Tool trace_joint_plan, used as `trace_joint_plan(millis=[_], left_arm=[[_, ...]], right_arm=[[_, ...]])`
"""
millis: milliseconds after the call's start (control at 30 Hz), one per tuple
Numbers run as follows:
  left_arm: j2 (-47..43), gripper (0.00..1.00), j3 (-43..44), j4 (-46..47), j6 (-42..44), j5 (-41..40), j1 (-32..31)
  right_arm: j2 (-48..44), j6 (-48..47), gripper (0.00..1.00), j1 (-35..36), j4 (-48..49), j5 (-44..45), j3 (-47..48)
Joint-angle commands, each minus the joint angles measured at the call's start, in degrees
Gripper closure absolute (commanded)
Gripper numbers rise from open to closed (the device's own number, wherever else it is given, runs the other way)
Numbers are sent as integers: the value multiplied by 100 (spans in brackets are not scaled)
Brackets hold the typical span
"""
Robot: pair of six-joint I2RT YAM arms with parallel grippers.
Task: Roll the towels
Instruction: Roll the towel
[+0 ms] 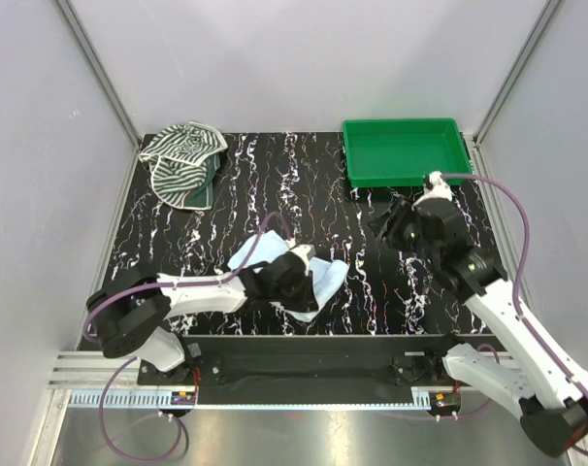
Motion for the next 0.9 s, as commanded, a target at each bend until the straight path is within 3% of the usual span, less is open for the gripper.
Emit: trace_joint_plan(millis=[0, 167, 367, 633, 767, 867], left_arm=[[-317, 100, -654, 2203, -702, 1872, 465], [-221, 100, -1261, 3356, -1546, 2665, 1045], [-142, 100, -2245, 5103, -2890, 3113, 1643], [42, 100, -2747, 5186, -3427, 3228, 2162], [340, 100, -2660, 4826, -3244, 3263, 2276], [639, 100, -2695, 5070, -3296, 3324, 2355]], right_arm=[[-390, 153, 52, 14, -80, -388, -467], [-575, 329, 53, 14, 324, -1143, -1003], [-496, 891, 57, 14, 1747, -2163, -1908], [381, 1410, 63, 417, 3865, -2647, -2594], [1041, 1638, 64, 778, 4788, -2630, -2744], [1630, 1718, 66, 893, 5387, -2639, -2788]])
